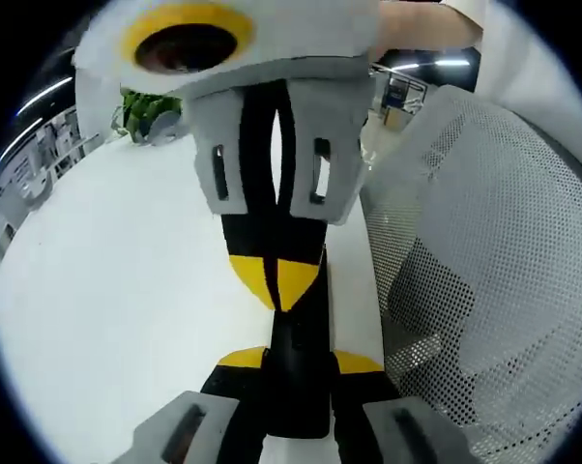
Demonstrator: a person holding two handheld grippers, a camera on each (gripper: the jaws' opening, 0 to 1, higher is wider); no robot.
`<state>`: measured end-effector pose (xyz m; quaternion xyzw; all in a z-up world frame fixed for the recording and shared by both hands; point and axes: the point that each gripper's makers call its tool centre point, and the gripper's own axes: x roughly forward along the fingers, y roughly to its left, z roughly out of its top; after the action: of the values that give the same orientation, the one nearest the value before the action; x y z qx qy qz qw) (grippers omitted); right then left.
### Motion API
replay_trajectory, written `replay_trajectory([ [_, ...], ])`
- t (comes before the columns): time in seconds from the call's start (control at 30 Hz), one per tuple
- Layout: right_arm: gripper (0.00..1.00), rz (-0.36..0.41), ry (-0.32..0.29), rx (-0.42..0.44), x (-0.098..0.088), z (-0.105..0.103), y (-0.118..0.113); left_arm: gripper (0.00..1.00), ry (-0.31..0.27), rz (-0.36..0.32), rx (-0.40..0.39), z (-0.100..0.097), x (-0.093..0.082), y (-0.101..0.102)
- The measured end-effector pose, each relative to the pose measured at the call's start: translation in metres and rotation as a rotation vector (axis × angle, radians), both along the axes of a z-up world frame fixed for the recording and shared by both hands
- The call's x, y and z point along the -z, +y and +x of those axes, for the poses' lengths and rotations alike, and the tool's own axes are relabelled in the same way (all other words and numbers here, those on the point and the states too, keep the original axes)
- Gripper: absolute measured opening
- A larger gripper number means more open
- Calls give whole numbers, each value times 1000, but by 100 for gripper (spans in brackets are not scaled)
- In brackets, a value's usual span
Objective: Press the specified remote control buttons in sequence, fully releasing each button before pressing the next.
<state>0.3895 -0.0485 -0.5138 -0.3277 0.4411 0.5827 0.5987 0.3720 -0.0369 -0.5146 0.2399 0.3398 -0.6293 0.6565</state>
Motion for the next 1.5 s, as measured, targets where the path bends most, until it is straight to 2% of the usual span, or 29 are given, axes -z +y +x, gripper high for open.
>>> replay_trajectory([
  [0.1, 0, 72, -7, 55, -3, -7, 4, 24, 6, -7, -7, 0, 0, 0],
  [0.2, 0, 86, -54, -16, -5, -16, 7, 24, 11, -10, -13, 0, 0, 0],
  [0.27, 0, 74, -78, -34, -5, -16, 7, 24, 10, -10, -11, 1, 0, 0],
  [0.4, 0, 74, -55, -47, -5, -16, 9, 24, 11, -11, -11, 1, 1, 0],
  [0.6, 0, 23, -67, -96, -3, -17, 11, 24, 11, -9, -10, 2, 2, 0],
  [0.73, 0, -4, -68, -85, -3, -17, 12, 24, 7, -7, -5, 1, 2, -1],
  [0.9, 0, 16, -131, -87, -2, -19, 11, 24, -4, -7, 3, 1, 2, -1],
  [0.97, 0, 24, -125, -65, -3, -17, 12, 24, 15, -13, -12, 1, 2, -2],
  [1.0, 0, 45, -85, -2, -3, -16, 12, 24, 14, -14, -10, 2, 2, -2],
  [1.07, 0, 97, -45, 26, -4, -15, 13, 24, 8, -15, -5, 1, 2, -2],
  [1.13, 0, 122, -31, 59, -5, -14, 12, 24, 7, -15, -7, 1, 3, -2],
  [1.2, 0, 120, -47, 45, -5, -17, 10, 24, 12, -15, -11, 2, 3, -2],
  [1.3, 0, 77, -138, -67, -5, -16, 13, 24, 12, -15, -11, 1, 3, -2],
  [1.5, 0, 93, -130, -83, -6, -15, 20, 24, 14, -15, -10, 1, 2, -1],
])
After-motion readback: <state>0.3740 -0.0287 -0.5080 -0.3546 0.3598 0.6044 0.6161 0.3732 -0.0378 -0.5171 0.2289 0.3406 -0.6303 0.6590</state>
